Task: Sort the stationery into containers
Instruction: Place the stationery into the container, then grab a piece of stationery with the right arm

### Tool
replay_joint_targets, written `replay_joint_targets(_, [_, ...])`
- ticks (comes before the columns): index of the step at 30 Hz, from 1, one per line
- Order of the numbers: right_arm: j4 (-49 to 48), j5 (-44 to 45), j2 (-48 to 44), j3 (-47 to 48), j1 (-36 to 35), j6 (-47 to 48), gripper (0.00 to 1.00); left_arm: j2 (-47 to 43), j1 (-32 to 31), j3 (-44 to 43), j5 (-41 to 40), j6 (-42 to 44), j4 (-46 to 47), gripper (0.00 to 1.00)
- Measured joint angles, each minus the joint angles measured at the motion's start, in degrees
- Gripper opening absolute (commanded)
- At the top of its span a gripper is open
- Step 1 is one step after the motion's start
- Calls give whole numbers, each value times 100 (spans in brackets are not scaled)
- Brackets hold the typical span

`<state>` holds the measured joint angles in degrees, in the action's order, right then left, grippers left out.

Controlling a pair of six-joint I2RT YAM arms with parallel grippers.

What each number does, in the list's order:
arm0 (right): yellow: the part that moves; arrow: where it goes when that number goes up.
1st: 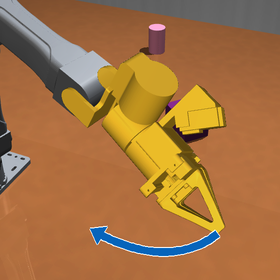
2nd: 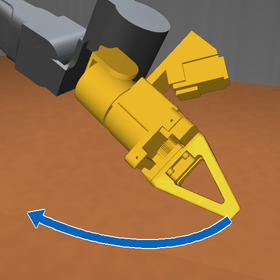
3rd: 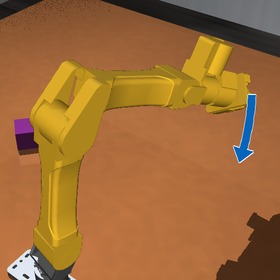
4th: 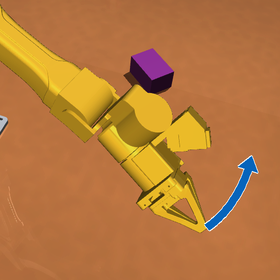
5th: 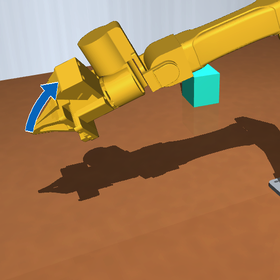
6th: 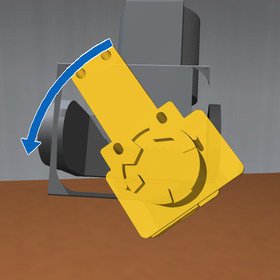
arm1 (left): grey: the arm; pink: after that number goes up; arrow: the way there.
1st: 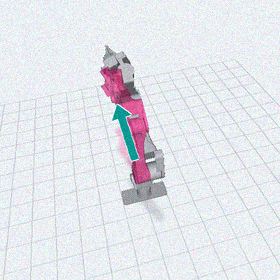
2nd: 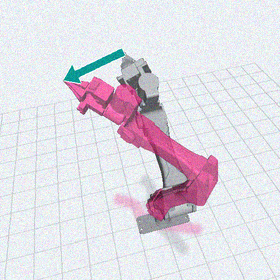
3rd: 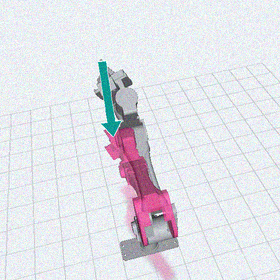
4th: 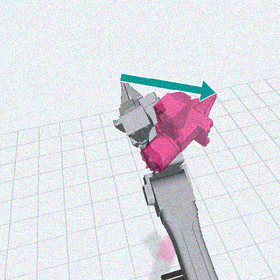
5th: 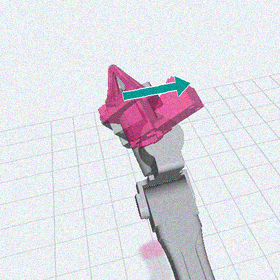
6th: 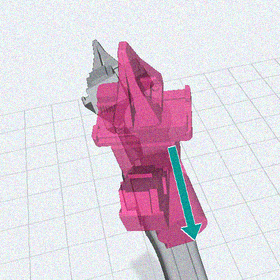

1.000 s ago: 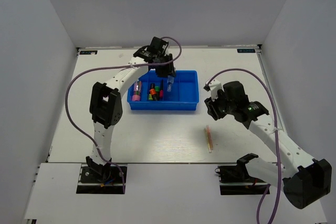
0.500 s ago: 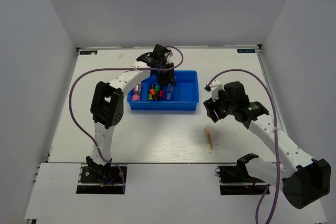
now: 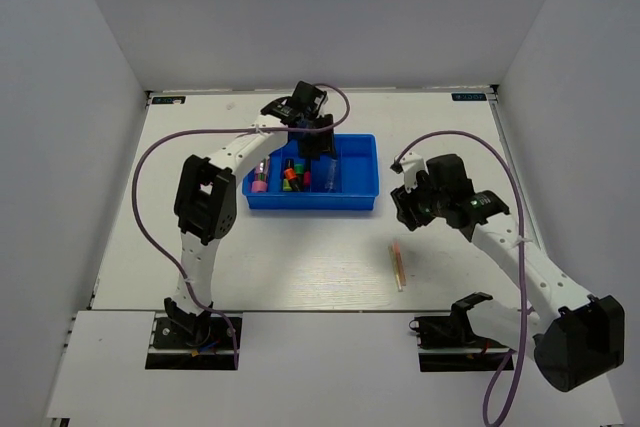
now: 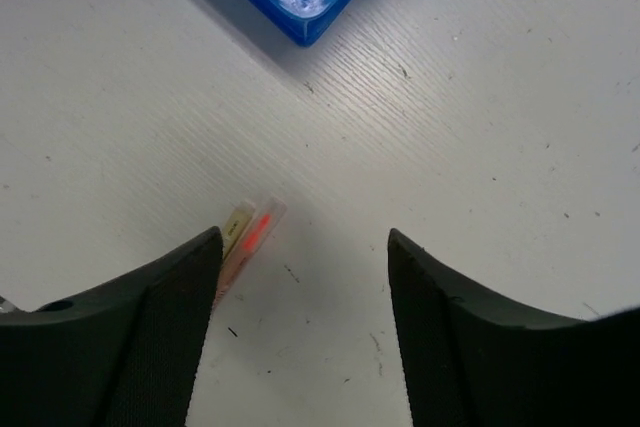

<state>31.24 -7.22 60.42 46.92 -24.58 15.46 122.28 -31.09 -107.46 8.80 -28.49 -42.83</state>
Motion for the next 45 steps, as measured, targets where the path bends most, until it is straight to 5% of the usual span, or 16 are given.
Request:
replay_joint_targets(1, [2, -20, 13, 0, 9, 39, 37, 0, -2, -17, -4, -7, -2, 46])
replay_joint_targets(2, [17, -55, 31, 0, 22, -4, 26, -2, -7, -17, -4, -15, 13, 15])
replay_joint_targets(3, [33, -70, 48, 0, 28, -57, 18, -15, -15, -15, -2, -20, 28, 3])
replay_joint_targets(4, [39, -96, 70, 0, 39, -107, 6, -35, -26, 17, -13, 4, 59, 0])
replay_joint_targets(6, [57, -225, 181, 0, 52, -221, 2, -232, -79, 256, -46, 105, 122, 0])
replay_joint_targets(7, [94, -295, 273, 0, 57, -280, 2, -376, -122, 402, -74, 151, 144, 3])
replay_joint_targets(8, [164, -378, 400, 0, 57, -337, 2, -623, -192, 682, -170, 223, 170, 29])
replay_joint_targets(9, [214, -426, 507, -2, 57, -382, 2, -951, -291, 997, -249, 334, 136, 42])
replay_joint_targets(13, [378, -612, 901, -170, 46, -702, 15, -2769, -949, 2474, -673, 551, 140, 69])
replay_joint_targets(19, [511, -647, 1043, -367, 39, -984, 25, -5484, -1711, 4590, -1165, 518, 201, 72])
replay_joint_targets(25, [481, -656, 1497, -365, -66, -1180, 29, -6937, -1816, 6266, -1558, 105, 37, 72])
replay_joint_targets(45, [280, 24, 2321, -334, -286, -1386, 32, -8345, -2004, 7503, -1829, -662, -92, 74])
